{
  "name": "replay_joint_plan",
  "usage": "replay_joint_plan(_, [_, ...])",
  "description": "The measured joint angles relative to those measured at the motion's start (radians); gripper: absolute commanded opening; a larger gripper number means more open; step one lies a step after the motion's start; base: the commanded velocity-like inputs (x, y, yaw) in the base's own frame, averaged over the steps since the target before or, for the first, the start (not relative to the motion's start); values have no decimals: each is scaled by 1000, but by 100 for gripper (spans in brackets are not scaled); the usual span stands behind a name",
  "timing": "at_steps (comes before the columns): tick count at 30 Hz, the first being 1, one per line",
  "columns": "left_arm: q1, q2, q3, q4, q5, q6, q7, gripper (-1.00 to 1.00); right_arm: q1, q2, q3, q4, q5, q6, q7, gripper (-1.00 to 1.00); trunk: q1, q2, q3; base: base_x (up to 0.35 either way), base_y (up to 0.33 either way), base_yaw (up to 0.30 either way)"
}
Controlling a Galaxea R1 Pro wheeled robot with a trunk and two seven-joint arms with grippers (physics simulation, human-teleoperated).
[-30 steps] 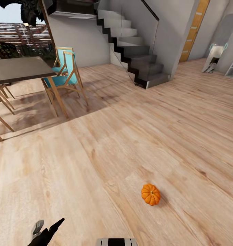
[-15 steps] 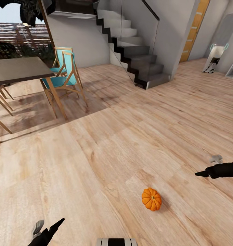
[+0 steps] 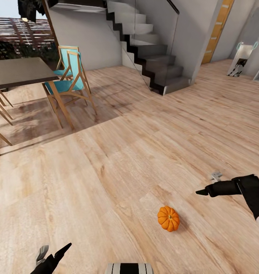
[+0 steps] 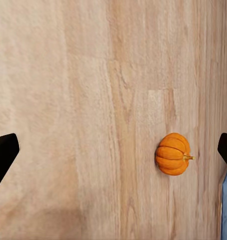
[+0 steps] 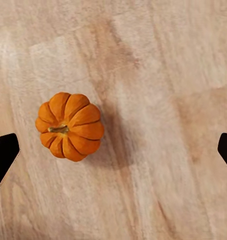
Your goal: Place each of the two pumpkins and all three candles from the living room inside a cabinet in the living room (use any cabinet), then make sure every cabinet is closed, and position the cauldron so it is next to a table in the living room.
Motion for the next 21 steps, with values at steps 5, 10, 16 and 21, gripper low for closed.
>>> replay_joint_plan(5, [0, 0, 0, 0, 0, -1, 1, 100, 1, 77, -8, -6, 0, -27, -9, 100, 0, 0, 0, 0, 0, 0])
replay_joint_plan(10, [0, 1, 0, 0, -1, -2, 3, 100, 1, 158, -10, 28, 14, -31, -53, 100, 0, 0, 0, 0, 0, 0])
replay_joint_plan(16, [0, 5, 18, 0, -132, 1, -7, 100, 1, 192, -12, 198, 11, -164, -236, 100, 3, -1, -23, 0, 0, 0])
replay_joint_plan(21, [0, 7, 20, 0, -137, 2, -8, 100, 1, 188, -11, 279, 11, -227, -265, 100, 5, -3, -42, 0, 0, 0])
